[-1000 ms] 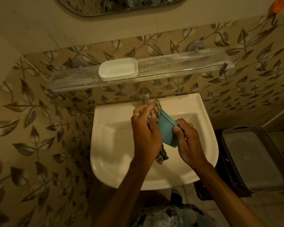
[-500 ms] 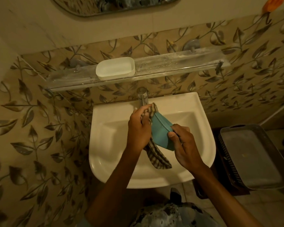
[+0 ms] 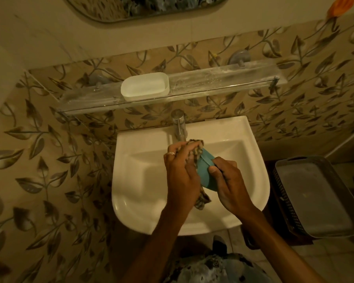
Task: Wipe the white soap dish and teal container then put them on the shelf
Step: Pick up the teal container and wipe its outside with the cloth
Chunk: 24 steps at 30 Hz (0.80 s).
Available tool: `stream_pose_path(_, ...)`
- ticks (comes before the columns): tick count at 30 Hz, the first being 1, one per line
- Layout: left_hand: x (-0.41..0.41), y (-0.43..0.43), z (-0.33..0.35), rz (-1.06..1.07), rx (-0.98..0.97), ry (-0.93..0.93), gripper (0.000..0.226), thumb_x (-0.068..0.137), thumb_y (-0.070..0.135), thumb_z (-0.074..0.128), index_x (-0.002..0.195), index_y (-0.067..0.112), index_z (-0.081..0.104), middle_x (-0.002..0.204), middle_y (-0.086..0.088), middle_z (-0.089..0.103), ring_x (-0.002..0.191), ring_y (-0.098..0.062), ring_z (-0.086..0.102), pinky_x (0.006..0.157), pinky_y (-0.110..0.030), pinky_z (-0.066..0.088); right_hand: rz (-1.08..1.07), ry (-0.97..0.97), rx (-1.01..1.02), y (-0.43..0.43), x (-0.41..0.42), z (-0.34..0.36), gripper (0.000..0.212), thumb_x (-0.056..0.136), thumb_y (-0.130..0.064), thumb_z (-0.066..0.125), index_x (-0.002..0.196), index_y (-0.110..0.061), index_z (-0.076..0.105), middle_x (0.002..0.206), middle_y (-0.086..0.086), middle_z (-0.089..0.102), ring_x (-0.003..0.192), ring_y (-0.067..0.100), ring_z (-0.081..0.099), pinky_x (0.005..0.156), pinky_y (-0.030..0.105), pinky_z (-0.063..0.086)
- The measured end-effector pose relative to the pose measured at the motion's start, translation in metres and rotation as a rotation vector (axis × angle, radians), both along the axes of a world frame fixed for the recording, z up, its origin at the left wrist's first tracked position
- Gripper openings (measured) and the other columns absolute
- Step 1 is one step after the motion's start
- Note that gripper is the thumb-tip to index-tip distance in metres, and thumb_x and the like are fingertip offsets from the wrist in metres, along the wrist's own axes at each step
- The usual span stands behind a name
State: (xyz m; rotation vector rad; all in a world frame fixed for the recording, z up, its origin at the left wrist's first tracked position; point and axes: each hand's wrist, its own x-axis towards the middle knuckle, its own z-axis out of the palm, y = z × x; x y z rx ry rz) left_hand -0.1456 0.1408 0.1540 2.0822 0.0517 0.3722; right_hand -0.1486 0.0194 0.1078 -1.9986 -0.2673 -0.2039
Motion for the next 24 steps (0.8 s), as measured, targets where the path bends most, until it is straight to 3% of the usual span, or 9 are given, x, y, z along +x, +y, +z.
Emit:
stream_pose_path(3,0.028,0.015,0.004,-0.003,-0.039,0.182,0.033,0.099,0.01,0.035,0.122,0.017,0.058,0.126,-0.006,0.053,0.112,-0.011,0.05,0.095,-0.015,0.039,-0.014,-0.073,-0.017,0.0,-0.002,0.0,0.016,0.096,-0.033,0.036,0.087,-0.026,0.048,0.084,-0.021,0.047,0.087,-0.01,0.044,0.076,0.009,0.031)
stream_pose_path(5,0.03,0.017,0.005,-0.001,-0.045,0.18,0.033,0.099,0.01,0.035,0.121,0.016,0.058,0.126,-0.006,0.054,0.109,-0.006,0.049,0.089,-0.006,0.037,-0.02,-0.081,-0.029,-0.002,-0.002,-0.003,0.019,0.096,-0.033,0.037,0.089,-0.022,0.05,0.086,-0.018,0.049,0.09,-0.011,0.043,0.077,0.008,0.031)
stream_pose_path(9,-0.007,-0.007,-0.002,-0.005,-0.065,0.026,0.029,0.099,0.014,0.036,0.121,0.017,0.056,0.132,-0.007,0.044,0.119,-0.019,0.047,0.096,-0.035,0.049,-0.004,0.002,-0.055,-0.005,0.002,-0.008,0.039,0.096,-0.041,0.033,0.099,-0.012,0.06,0.097,-0.007,0.061,0.091,0.004,0.051,0.085,0.015,0.034)
stream_pose_path(13,-0.037,-0.027,-0.011,-0.036,0.02,-0.15,0.03,0.097,0.023,0.036,0.111,0.028,0.062,0.133,-0.001,0.045,0.123,-0.012,0.04,0.1,-0.02,0.04,0.023,0.011,0.014,-0.009,-0.003,-0.01,0.034,0.098,-0.035,0.031,0.1,-0.015,0.059,0.093,-0.007,0.06,0.083,0.012,0.056,0.082,0.014,0.033)
stream_pose_path(16,-0.032,-0.025,-0.01,-0.049,0.008,-0.141,0.034,0.097,0.025,0.032,0.112,0.022,0.063,0.131,-0.005,0.046,0.122,-0.016,0.042,0.101,-0.027,0.041,0.024,0.016,0.077,-0.006,-0.006,-0.007,0.033,0.099,-0.031,0.034,0.093,-0.013,0.06,0.083,-0.009,0.061,0.076,0.007,0.057,0.078,0.014,0.035)
stream_pose_path(18,-0.018,-0.02,-0.008,-0.038,-0.017,-0.086,0.036,0.097,0.027,0.029,0.115,0.023,0.06,0.128,-0.004,0.046,0.118,-0.017,0.044,0.098,-0.031,0.045,0.013,0.005,0.067,-0.005,-0.006,-0.004,0.031,0.099,-0.032,0.034,0.085,-0.015,0.056,0.077,-0.012,0.056,0.072,0.007,0.054,0.074,0.018,0.036)
stream_pose_path(21,0.014,-0.004,-0.008,-0.007,-0.021,0.071,0.033,0.098,0.019,0.031,0.112,0.024,0.061,0.119,-0.001,0.054,0.106,-0.011,0.051,0.09,-0.016,0.044,-0.001,-0.046,0.005,-0.008,-0.008,-0.001,0.022,0.098,-0.032,0.035,0.082,-0.027,0.049,0.077,-0.02,0.049,0.075,-0.001,0.048,0.073,0.018,0.032)
stream_pose_path(22,0.026,0.004,-0.009,-0.022,-0.075,0.157,0.032,0.099,0.016,0.032,0.109,0.023,0.062,0.115,-0.001,0.058,0.103,-0.011,0.055,0.086,-0.012,0.045,-0.005,-0.049,0.012,-0.01,-0.009,-0.001,0.019,0.098,-0.033,0.035,0.083,-0.033,0.047,0.076,-0.022,0.049,0.076,-0.002,0.046,0.072,0.017,0.031)
stream_pose_path(24,0.045,0.023,-0.011,-0.053,-0.332,0.339,0.032,0.1,0.015,0.033,0.107,0.022,0.063,0.111,-0.003,0.066,0.101,-0.016,0.063,0.085,-0.022,0.051,-0.029,-0.003,0.112,-0.012,-0.011,0.002,0.019,0.097,-0.036,0.036,0.082,-0.04,0.047,0.077,-0.021,0.052,0.076,0.002,0.045,0.068,0.016,0.033)
